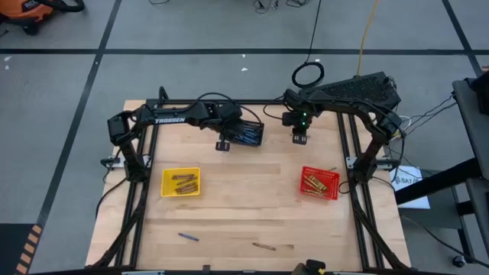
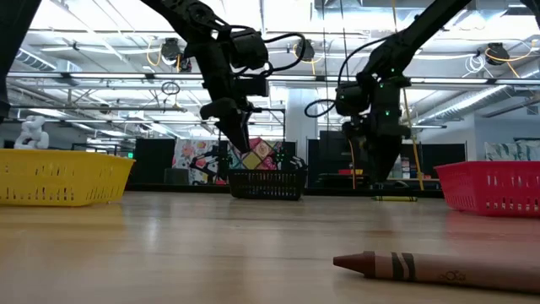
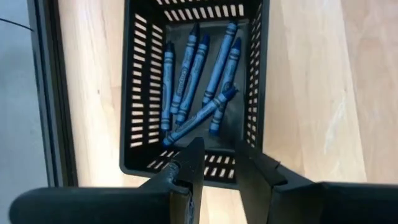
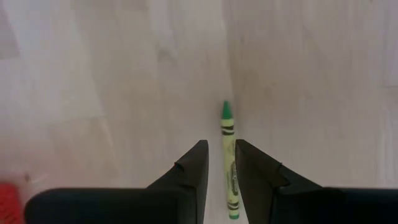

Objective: Sort crayons
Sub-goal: Put the green crayon into the red bin

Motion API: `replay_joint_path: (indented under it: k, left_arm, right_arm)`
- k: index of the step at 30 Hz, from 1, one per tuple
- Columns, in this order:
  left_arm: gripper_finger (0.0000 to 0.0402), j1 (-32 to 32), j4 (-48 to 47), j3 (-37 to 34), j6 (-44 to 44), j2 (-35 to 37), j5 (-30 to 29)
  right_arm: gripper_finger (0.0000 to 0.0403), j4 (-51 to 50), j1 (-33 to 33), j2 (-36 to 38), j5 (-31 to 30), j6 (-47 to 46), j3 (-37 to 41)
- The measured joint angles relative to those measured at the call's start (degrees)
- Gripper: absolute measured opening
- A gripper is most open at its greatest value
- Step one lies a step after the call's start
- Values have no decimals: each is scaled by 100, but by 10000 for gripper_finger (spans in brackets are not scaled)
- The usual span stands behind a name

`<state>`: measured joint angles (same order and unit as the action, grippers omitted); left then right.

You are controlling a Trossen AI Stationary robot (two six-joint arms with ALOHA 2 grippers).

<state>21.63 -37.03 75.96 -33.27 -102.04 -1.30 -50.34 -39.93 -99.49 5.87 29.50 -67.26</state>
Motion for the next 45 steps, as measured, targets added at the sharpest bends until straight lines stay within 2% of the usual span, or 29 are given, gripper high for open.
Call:
replay_joint_path:
  k: [3, 7, 18, 25, 29, 38, 45]
  left_arm:
    - [84, -5, 7, -1, 114, 0, 0]
    - [84, -2, 1, -1, 146, 0, 0]
    - [84, -2, 3, -1, 144, 0, 0]
    - [84, -2, 3, -1, 142, -2, 1]
    - [84, 0, 3, -1, 137, -2, 2]
    - [84, 2, 3, -4, 135, -4, 2]
    - [84, 4, 3, -4, 135, -7, 1]
  right_arm:
    - [68, -4, -59, -202, -81, -16, -2]
    - [68, -4, -67, -457, -715, -82, 0]
    - [68, -99, -65, -477, -589, -199, -6]
    - [68, -1552, -65, -187, -575, -586, -68]
    - [68, -2026, -65, -64, -556, -1000, -72]
    - [68, -3212, -50, 269, 261, -1587, -26]
    - [59, -3313, -48, 938, 1026, -1921, 790]
